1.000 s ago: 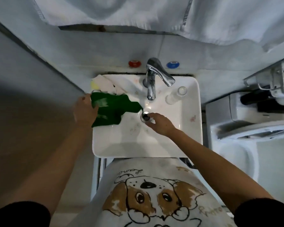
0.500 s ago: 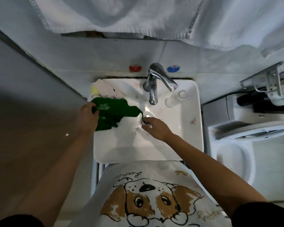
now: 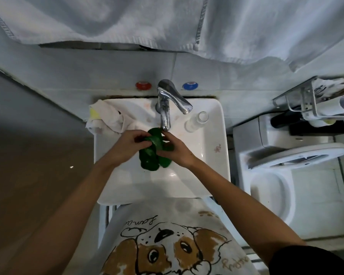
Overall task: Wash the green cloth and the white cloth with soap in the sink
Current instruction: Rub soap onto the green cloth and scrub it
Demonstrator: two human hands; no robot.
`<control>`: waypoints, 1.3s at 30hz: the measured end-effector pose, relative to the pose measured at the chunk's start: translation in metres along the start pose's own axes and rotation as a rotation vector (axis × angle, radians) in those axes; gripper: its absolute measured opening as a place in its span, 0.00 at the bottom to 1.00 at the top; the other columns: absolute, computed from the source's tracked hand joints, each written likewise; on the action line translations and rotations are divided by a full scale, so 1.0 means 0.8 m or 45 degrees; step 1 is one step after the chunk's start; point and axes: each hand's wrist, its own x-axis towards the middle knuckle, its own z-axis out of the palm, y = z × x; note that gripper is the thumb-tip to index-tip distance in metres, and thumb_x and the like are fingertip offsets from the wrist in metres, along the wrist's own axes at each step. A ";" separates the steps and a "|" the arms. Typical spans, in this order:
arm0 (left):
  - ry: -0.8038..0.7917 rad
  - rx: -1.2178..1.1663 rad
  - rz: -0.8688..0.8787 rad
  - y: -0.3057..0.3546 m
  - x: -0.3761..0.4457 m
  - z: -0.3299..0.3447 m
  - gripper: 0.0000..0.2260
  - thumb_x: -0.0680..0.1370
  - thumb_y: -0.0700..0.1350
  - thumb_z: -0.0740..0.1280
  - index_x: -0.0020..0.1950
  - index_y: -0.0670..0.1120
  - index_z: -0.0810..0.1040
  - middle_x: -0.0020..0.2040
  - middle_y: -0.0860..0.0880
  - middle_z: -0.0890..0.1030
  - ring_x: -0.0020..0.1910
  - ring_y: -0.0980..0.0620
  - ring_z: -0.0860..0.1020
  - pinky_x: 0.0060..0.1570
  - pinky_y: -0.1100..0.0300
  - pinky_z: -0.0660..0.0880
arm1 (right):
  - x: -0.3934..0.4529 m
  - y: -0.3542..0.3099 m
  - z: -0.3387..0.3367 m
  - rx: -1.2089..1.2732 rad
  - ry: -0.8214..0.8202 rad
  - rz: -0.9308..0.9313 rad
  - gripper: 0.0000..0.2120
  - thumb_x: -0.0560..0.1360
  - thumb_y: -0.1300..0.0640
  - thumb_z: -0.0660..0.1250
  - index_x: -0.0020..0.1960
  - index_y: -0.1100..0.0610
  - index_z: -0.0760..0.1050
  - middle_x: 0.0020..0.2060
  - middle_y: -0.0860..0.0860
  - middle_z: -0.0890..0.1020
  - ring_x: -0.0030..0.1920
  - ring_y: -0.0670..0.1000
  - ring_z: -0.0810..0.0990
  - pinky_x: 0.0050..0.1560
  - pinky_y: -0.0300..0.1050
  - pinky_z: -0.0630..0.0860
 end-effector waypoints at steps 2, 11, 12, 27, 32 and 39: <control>-0.025 -0.063 -0.040 -0.010 0.009 0.012 0.09 0.75 0.34 0.68 0.53 0.42 0.80 0.42 0.51 0.81 0.38 0.65 0.79 0.41 0.73 0.73 | -0.001 0.006 -0.006 -0.035 0.027 0.019 0.25 0.74 0.63 0.71 0.69 0.56 0.70 0.53 0.49 0.80 0.49 0.45 0.80 0.55 0.42 0.76; 0.070 -0.287 -0.126 -0.033 0.032 0.053 0.09 0.75 0.37 0.68 0.51 0.49 0.79 0.47 0.51 0.81 0.46 0.58 0.78 0.40 0.70 0.74 | 0.003 0.024 -0.023 -0.231 0.118 0.028 0.06 0.77 0.63 0.66 0.48 0.67 0.78 0.41 0.64 0.80 0.42 0.63 0.76 0.47 0.57 0.74; 0.060 -0.323 -0.130 -0.035 0.033 0.054 0.09 0.76 0.37 0.68 0.52 0.51 0.78 0.48 0.51 0.80 0.47 0.56 0.78 0.41 0.69 0.74 | 0.005 0.024 -0.023 -0.237 0.111 0.028 0.07 0.77 0.62 0.65 0.48 0.67 0.78 0.41 0.65 0.80 0.41 0.64 0.76 0.47 0.57 0.74; 0.019 -0.654 -0.362 -0.055 0.053 0.071 0.10 0.79 0.44 0.65 0.59 0.47 0.76 0.53 0.43 0.81 0.51 0.43 0.79 0.44 0.55 0.78 | -0.002 -0.018 -0.037 0.006 0.339 0.106 0.13 0.75 0.58 0.67 0.59 0.55 0.77 0.52 0.54 0.81 0.49 0.53 0.80 0.53 0.49 0.78; 0.099 -0.642 -0.357 -0.055 0.057 0.076 0.10 0.78 0.42 0.66 0.58 0.47 0.75 0.50 0.46 0.80 0.50 0.47 0.79 0.44 0.56 0.79 | -0.020 -0.070 -0.048 0.414 0.557 -0.047 0.07 0.82 0.59 0.58 0.55 0.58 0.73 0.46 0.55 0.83 0.44 0.52 0.83 0.46 0.43 0.80; 0.164 -0.626 -0.376 -0.053 0.063 0.081 0.10 0.77 0.42 0.68 0.58 0.47 0.76 0.54 0.43 0.80 0.54 0.43 0.79 0.48 0.51 0.79 | -0.009 -0.106 -0.043 0.518 0.690 -0.095 0.08 0.81 0.60 0.60 0.47 0.61 0.76 0.33 0.49 0.84 0.37 0.48 0.83 0.46 0.43 0.81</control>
